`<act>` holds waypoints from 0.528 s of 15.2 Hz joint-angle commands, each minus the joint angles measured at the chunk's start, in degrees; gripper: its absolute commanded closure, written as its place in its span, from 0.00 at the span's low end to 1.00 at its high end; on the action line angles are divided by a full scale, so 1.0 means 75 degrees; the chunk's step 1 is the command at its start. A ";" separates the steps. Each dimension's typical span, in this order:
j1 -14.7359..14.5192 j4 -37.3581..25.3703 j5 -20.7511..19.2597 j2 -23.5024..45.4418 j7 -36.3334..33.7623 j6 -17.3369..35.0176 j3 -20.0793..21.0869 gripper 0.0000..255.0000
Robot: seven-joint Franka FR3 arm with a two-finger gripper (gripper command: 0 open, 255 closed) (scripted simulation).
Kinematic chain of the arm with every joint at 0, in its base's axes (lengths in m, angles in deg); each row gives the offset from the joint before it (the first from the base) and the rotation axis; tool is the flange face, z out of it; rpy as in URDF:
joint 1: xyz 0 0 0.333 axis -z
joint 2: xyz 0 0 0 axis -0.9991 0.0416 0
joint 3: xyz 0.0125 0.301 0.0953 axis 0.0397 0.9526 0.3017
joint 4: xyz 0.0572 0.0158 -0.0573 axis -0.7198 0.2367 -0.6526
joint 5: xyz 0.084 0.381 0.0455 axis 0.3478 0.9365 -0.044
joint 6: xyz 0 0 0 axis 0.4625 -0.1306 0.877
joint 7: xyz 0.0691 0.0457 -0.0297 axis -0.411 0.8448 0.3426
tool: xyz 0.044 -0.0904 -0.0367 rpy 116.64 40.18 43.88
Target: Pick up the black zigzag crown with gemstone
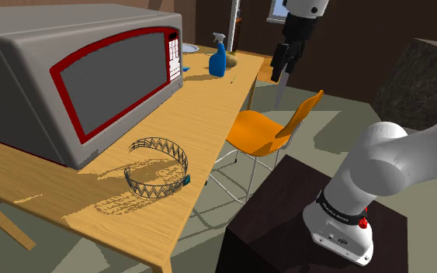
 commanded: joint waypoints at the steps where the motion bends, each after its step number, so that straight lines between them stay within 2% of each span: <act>1: 0.0000 0.0000 0.0000 0.0000 0.0000 0.0000 0.0000 0.00; 8: -0.0390 0.0327 0.0670 0.0841 -0.0980 0.1114 0.0860 0.00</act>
